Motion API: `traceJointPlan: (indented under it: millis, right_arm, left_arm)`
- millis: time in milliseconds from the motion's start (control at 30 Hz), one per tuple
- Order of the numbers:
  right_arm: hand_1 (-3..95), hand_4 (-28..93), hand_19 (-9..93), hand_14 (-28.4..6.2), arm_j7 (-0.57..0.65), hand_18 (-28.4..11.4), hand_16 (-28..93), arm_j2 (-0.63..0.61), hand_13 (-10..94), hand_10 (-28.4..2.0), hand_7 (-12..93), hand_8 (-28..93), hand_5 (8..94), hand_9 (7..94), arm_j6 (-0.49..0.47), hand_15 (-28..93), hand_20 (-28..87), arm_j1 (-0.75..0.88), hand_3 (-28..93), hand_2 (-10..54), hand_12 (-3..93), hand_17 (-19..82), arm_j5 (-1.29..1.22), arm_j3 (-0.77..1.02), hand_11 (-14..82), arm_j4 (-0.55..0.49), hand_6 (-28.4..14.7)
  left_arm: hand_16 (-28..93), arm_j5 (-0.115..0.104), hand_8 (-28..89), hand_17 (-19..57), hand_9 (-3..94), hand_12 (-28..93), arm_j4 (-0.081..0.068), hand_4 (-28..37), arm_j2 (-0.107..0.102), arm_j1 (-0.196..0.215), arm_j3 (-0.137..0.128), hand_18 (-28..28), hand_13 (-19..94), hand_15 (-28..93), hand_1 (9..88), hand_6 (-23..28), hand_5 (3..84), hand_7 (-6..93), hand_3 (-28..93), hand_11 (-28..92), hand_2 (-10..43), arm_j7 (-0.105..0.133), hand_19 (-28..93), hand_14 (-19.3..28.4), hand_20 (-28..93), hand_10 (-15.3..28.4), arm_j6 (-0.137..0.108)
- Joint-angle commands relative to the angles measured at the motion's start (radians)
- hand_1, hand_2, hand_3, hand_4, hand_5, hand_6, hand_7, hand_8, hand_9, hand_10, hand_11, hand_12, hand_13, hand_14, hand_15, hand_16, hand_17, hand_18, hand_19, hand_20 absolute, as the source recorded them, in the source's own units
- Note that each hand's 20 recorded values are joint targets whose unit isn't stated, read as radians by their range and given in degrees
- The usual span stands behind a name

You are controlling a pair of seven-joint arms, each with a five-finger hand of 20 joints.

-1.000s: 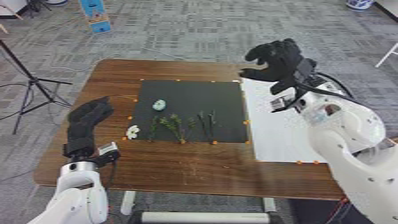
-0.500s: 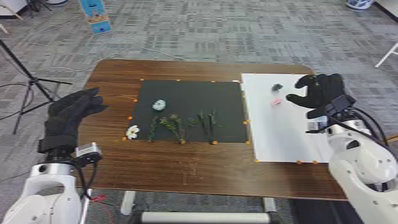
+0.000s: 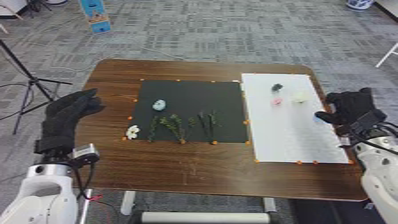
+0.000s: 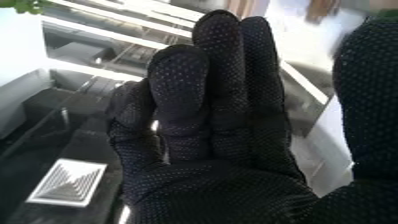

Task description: Arrange flowers

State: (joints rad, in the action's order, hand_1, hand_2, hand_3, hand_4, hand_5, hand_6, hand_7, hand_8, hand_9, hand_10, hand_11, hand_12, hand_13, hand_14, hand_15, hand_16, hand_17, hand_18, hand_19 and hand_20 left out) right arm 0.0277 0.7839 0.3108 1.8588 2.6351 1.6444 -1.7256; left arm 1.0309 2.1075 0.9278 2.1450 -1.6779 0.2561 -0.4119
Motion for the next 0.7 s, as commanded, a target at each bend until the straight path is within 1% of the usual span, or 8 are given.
traceJointPlan:
  millis: [33,167,300,333,433,533,633,700]
  right_arm:
    - [33.2,-18,77,-14.9,-0.071,-24.8,40,-0.058,67,-13.1,28,-10,62.8,74.1,0.008,65,66,-0.118,65,-9.5,32.2,29,0.069,-0.116,38.1,0.124,1.5]
    - [32.8,-19,78,-14.9,-0.087,-25.0,40,-0.058,67,-13.1,28,-11,61.9,73.6,-0.001,66,66,-0.179,66,-9.5,32.7,30,0.095,-0.162,38.4,0.171,1.5]
    - [33.1,-19,78,-14.7,-0.09,-24.9,40,-0.055,67,-13.0,28,-11,61.5,73.2,-0.007,66,66,-0.198,66,-9.5,32.8,30,0.1,-0.182,38.6,0.187,1.6]
    - [33.0,-19,78,-14.7,-0.093,-24.9,40,-0.055,67,-13.1,28,-11,61.3,73.1,-0.014,66,66,-0.203,66,-9.5,32.8,30,0.103,-0.186,38.6,0.188,1.6]
    - [33.3,-19,78,-14.6,-0.1,-25.0,40,-0.054,67,-13.0,28,-11,61.0,73.0,-0.024,66,66,-0.211,66,-9.5,32.8,30,0.116,-0.191,38.6,0.192,1.7]
    - [33.3,-19,78,-14.5,-0.107,-24.9,40,-0.052,67,-13.0,28,-11,60.7,73.0,-0.048,66,66,-0.224,66,-9.5,32.6,30,0.132,-0.197,38.7,0.208,1.8]
    - [33.4,-20,78,-14.5,-0.122,-24.9,40,-0.05,67,-13.0,29,-11,60.5,73.0,-0.065,66,66,-0.238,66,-9.5,32.6,30,0.149,-0.201,38.7,0.232,1.9]
    - [33.6,-20,78,-14.5,-0.132,-24.9,40,-0.041,67,-13.1,29,-11,60.5,73.0,-0.069,67,66,-0.252,66,-9.5,32.5,30,0.161,-0.202,38.7,0.25,1.9]
  left_arm:
    - [0,0.014,-9,11.7,53.9,12,0.011,-19.4,0.011,0.003,0.02,14.9,50,32,33.5,3.0,50.7,18.7,70,23,6.0,-0.017,38,16.8,34,13.7,0.003]
    - [0,0.013,-9,11.6,53.8,12,0.011,-19.4,0.012,0.011,0.023,14.9,50,32,33.5,3.0,50.8,18.7,70,23,5.9,-0.013,37,16.8,34,13.6,0.007]
    - [0,0.014,-9,11.5,53.8,12,0.012,-19.4,0.016,0.013,0.03,14.9,50,32,33.5,3.0,50.8,18.7,70,23,5.9,-0.014,37,16.8,34,13.6,0.005]
    - [0,0.013,-9,11.5,53.8,12,0.01,-19.5,0.015,0.007,0.034,15.0,50,32,33.5,3.0,50.8,18.7,70,23,5.9,-0.017,37,16.8,34,13.6,0.005]
    - [0,0.012,-9,11.5,53.9,12,0.011,-19.5,0.016,0.014,0.031,15.0,50,32,33.5,3.0,50.8,18.7,70,23,5.9,-0.018,37,16.8,34,13.6,0.008]
    - [0,0.01,-9,11.5,53.9,12,0.012,-19.5,0.017,0.022,0.029,14.9,50,32,33.4,3.0,50.8,18.6,70,23,5.8,-0.012,37,16.8,34,13.6,0.011]
    - [0,0.01,-9,11.4,53.9,12,0.013,-19.4,0.018,0.023,0.029,15.0,50,32,33.4,3.1,50.8,18.6,70,23,5.8,-0.01,37,16.8,34,13.6,0.011]
    - [0,0.01,-9,11.4,53.8,12,0.015,-19.4,0.018,0.029,0.024,15.0,50,32,33.4,3.0,50.7,18.5,70,23,5.8,-0.009,37,16.8,34,13.6,0.007]
